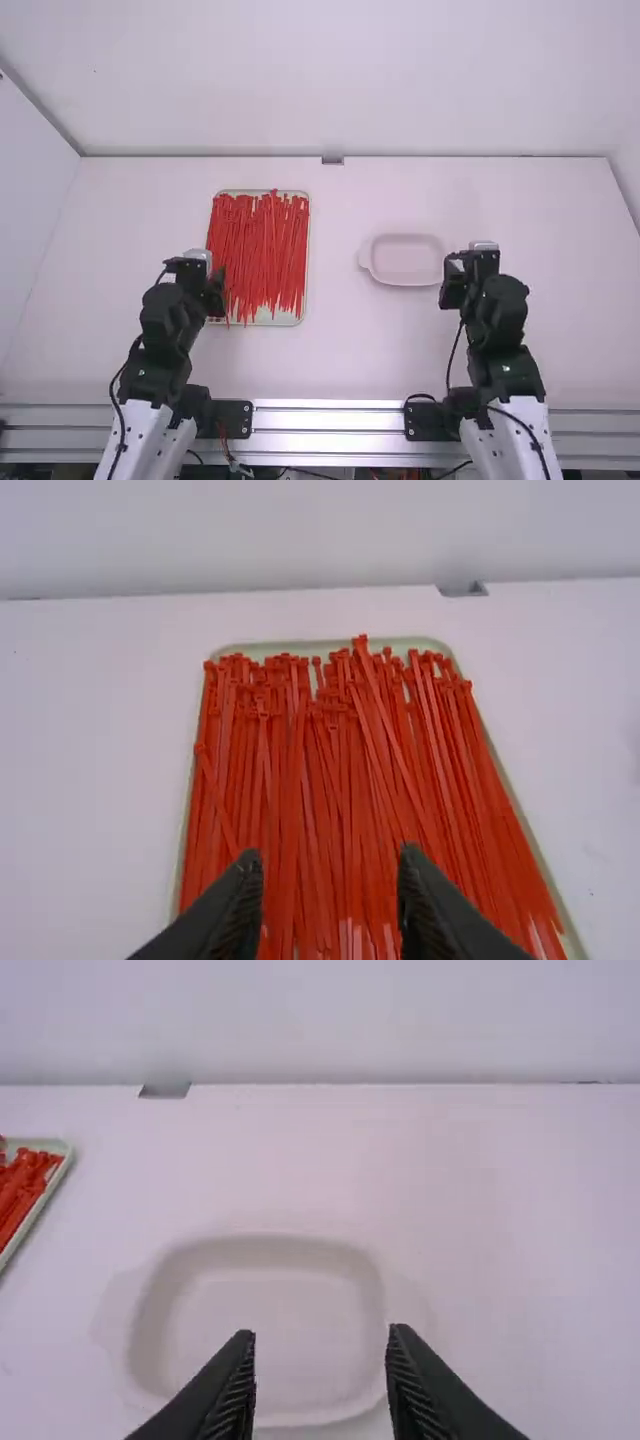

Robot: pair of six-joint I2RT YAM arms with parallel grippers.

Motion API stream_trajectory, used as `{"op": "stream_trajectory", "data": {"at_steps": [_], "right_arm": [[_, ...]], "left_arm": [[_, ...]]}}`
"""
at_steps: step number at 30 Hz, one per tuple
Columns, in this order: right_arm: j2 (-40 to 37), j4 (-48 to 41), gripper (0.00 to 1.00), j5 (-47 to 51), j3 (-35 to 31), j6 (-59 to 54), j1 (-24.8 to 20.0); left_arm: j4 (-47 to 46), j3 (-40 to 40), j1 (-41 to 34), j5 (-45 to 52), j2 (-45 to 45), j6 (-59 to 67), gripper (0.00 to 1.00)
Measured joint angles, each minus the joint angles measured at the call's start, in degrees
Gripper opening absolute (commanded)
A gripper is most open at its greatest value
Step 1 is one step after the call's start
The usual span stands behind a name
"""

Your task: Fasten the cable tie

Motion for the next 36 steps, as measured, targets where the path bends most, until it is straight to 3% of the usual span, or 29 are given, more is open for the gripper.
{"op": "stream_trajectory", "data": {"at_steps": [15, 23, 36], "right_arm": [[29.11, -3.76, 0.70, 1.73, 23.30, -1.33, 7.26], [41.99, -9.42, 0.81, 1.92, 33.81, -2.86, 10.71], [53.77, -26.77, 0.96, 2.27, 45.55, 0.72, 12.31]], "left_arm": [[-7.67, 17.73, -2.67, -6.29, 24.52, -7.48, 0.69], [-11.89, 25.77, -3.87, -4.46, 35.23, -7.10, 0.81], [-19.45, 40.02, -3.98, -2.64, 48.57, -7.28, 0.97]]}}
